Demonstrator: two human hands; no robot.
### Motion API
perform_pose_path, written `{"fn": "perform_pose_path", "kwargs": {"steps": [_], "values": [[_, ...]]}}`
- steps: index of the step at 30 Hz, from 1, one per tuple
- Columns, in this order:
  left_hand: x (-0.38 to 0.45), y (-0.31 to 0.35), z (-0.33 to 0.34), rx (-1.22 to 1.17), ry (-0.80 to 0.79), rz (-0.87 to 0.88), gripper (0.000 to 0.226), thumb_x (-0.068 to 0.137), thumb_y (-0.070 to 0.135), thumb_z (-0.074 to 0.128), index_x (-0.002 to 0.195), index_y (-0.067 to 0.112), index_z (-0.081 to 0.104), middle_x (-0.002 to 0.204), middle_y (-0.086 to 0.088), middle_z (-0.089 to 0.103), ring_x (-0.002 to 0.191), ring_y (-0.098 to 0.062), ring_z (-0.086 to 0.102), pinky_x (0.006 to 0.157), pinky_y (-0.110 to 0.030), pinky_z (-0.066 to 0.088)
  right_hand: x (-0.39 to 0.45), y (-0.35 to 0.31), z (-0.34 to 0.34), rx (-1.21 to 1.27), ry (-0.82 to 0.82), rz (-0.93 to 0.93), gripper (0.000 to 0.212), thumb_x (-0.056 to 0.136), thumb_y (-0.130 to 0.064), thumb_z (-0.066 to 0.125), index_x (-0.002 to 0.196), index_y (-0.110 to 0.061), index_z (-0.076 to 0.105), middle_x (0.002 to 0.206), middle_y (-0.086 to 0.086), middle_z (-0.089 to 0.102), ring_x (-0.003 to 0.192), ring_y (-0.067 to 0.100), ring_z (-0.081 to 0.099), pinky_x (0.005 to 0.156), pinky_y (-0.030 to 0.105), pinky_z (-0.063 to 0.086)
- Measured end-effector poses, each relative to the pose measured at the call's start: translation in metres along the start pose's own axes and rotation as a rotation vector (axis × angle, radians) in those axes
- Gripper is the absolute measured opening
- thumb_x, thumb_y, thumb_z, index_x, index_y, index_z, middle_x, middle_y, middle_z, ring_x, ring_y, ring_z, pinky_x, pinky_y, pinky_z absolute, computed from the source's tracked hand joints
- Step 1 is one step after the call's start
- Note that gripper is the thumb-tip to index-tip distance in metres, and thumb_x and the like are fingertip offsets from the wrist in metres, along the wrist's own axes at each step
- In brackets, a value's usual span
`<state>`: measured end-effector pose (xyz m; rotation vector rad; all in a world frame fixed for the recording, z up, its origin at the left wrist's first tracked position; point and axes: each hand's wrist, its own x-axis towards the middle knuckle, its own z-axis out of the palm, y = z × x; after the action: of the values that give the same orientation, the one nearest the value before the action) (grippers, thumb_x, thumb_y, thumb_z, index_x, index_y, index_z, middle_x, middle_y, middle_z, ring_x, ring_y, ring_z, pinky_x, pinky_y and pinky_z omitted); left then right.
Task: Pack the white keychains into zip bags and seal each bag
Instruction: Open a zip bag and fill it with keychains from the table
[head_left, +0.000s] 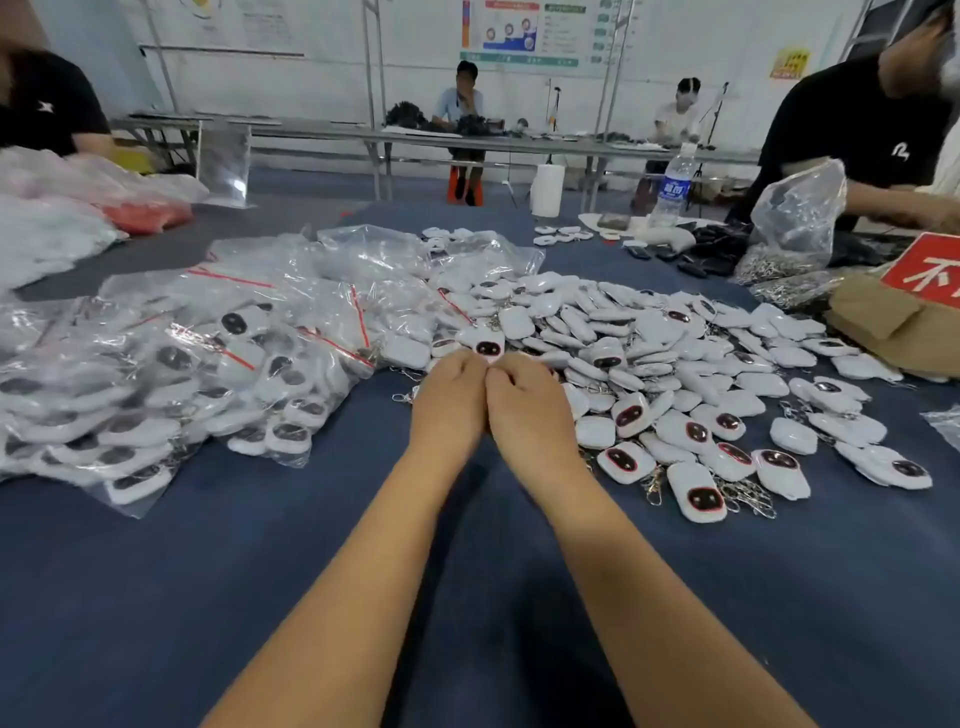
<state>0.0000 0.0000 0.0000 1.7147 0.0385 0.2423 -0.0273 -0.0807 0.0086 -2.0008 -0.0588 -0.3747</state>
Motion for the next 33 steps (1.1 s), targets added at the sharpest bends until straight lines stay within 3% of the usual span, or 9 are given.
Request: {"fn": "perform_pose_path", "kwargs": {"steps": [6, 9, 11, 13, 18, 22, 25, 29, 33], "values": [[0.023, -0.007, 0.003, 0.733, 0.034, 0.278, 0.023, 0.096, 0.028, 0.042, 0.081, 0.019, 0.056, 0.082, 0.002, 0.060, 0.084, -0.023, 0.055, 0.059, -0.033, 0.034, -0.003, 0.039, 0.007, 0.061, -0.022, 0.094, 0.023, 0.089, -0.018, 0.042, 0.068, -0.020, 0.049, 0.062, -0.006, 0.053, 0.060, 0.012, 0.046, 0.060, 0.035, 0.039], [0.043, -0.008, -0.018, 0.743, 0.208, 0.388, 0.020, 0.093, 0.021, 0.048, 0.107, 0.018, 0.061, 0.122, -0.004, 0.056, 0.117, -0.024, 0.047, 0.086, -0.039, 0.045, 0.002, 0.042, 0.007, -0.023, -0.099, 0.076, 0.020, 0.088, -0.024, 0.048, 0.072, -0.026, 0.060, 0.068, -0.015, 0.062, 0.060, 0.002, 0.052, 0.059, 0.026, 0.039], [0.052, -0.017, -0.035, 0.855, 0.273, 0.387, 0.034, 0.092, 0.019, 0.050, 0.125, 0.021, 0.056, 0.155, -0.012, 0.033, 0.146, -0.027, 0.019, 0.117, -0.046, 0.026, 0.004, 0.044, 0.008, -0.028, -0.112, 0.088, 0.019, 0.088, -0.027, 0.050, 0.074, -0.028, 0.063, 0.069, -0.019, 0.062, 0.063, 0.002, 0.054, 0.061, 0.025, 0.040], [0.058, -0.026, -0.050, 0.993, 0.272, 0.266, 0.049, 0.093, 0.023, 0.047, 0.143, 0.026, 0.044, 0.164, -0.020, 0.002, 0.151, -0.034, -0.011, 0.122, -0.045, -0.004, 0.005, 0.043, 0.008, -0.036, -0.112, 0.100, 0.019, 0.089, -0.027, 0.050, 0.075, -0.028, 0.063, 0.069, -0.021, 0.062, 0.065, 0.002, 0.056, 0.063, 0.026, 0.042], [0.056, -0.039, -0.058, 1.120, 0.191, 0.020, 0.061, 0.095, 0.033, 0.042, 0.152, 0.019, 0.028, 0.158, -0.022, 0.023, 0.150, -0.036, 0.005, 0.121, -0.051, -0.005, 0.005, 0.041, 0.007, -0.034, -0.114, 0.107, 0.020, 0.090, -0.026, 0.050, 0.076, -0.028, 0.064, 0.070, -0.020, 0.063, 0.066, 0.004, 0.057, 0.065, 0.027, 0.046], [0.050, -0.033, -0.053, 0.975, 0.311, 0.182, 0.041, 0.091, 0.022, 0.050, 0.129, 0.008, 0.056, 0.131, -0.018, 0.054, 0.129, -0.034, 0.039, 0.115, -0.049, 0.022, 0.004, 0.040, 0.005, -0.009, -0.112, 0.109, 0.020, 0.091, -0.025, 0.050, 0.077, -0.027, 0.065, 0.067, -0.021, 0.062, 0.063, 0.001, 0.056, 0.071, 0.031, 0.049], [0.042, -0.025, -0.048, 0.583, 0.393, 0.363, 0.032, 0.096, 0.020, 0.052, 0.122, 0.008, 0.066, 0.121, -0.008, 0.065, 0.120, -0.029, 0.051, 0.104, -0.037, 0.036, 0.002, 0.041, 0.005, 0.084, -0.106, 0.134, 0.019, 0.091, -0.024, 0.052, 0.080, -0.027, 0.067, 0.067, -0.015, 0.063, 0.059, -0.001, 0.055, 0.070, 0.031, 0.052], [0.021, -0.023, -0.031, 0.305, 0.226, 0.506, 0.024, 0.097, 0.018, 0.056, 0.114, 0.029, 0.068, 0.100, 0.022, 0.061, 0.098, 0.002, 0.056, 0.084, -0.013, 0.042, 0.006, 0.038, 0.001, 0.405, -0.040, 0.190, 0.013, 0.095, -0.025, 0.055, 0.098, -0.032, 0.065, 0.084, -0.010, 0.068, 0.063, -0.001, 0.059, 0.060, 0.015, 0.045], [0.009, -0.024, -0.017, 0.357, -0.076, 0.454, 0.059, 0.092, 0.020, 0.060, 0.127, 0.062, 0.038, 0.092, 0.027, 0.062, 0.089, 0.006, 0.057, 0.077, -0.012, 0.044, 0.014, 0.037, -0.003, 0.599, 0.036, 0.226, 0.011, 0.097, -0.026, 0.057, 0.104, -0.019, 0.063, 0.093, 0.002, 0.071, 0.072, 0.008, 0.064, 0.062, 0.024, 0.049]]}}
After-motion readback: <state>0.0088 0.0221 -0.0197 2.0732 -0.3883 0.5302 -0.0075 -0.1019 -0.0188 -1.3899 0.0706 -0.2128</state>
